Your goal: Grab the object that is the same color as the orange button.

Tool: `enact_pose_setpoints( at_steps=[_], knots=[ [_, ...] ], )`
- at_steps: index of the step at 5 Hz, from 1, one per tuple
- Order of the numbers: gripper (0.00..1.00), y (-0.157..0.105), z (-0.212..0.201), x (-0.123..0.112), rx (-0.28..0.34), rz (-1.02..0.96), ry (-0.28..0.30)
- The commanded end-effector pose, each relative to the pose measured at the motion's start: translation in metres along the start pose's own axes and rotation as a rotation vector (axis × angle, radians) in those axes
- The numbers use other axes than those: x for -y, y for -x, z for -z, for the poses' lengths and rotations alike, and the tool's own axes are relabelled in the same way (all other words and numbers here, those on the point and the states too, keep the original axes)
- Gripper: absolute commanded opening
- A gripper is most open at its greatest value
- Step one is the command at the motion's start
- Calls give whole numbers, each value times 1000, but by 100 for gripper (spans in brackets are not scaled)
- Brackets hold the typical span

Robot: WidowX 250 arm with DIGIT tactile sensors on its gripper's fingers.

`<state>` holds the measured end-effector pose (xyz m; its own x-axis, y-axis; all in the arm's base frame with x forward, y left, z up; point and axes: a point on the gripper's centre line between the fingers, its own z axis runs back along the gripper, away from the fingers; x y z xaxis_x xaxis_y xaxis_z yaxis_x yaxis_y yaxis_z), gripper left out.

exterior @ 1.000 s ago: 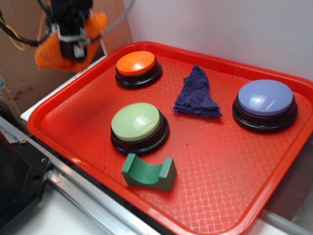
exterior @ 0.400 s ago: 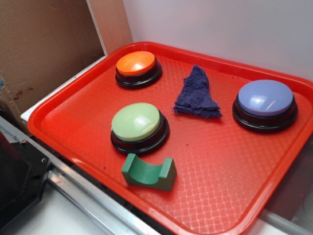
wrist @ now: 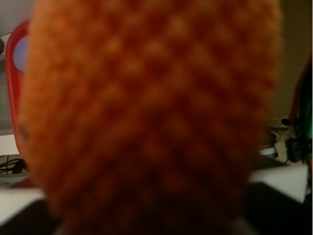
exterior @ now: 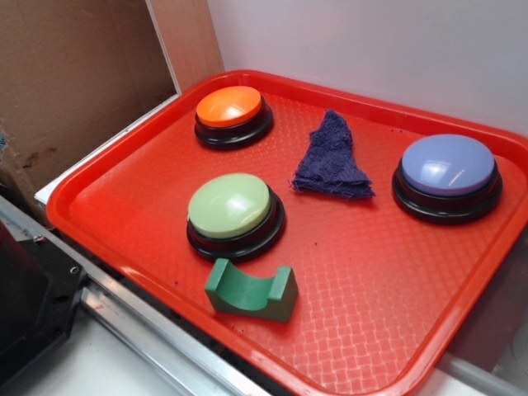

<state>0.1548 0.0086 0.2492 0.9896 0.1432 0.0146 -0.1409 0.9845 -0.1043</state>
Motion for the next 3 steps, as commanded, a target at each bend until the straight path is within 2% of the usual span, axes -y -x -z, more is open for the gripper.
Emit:
enact_pose_setpoints(
  at_steps=[1,2,3],
  knots=[
    [0,8,5,-2,17,-19,-18],
    [4,6,7,-3,18,-33,-6],
    [0,6,8,-5,48,-38,0]
  ],
)
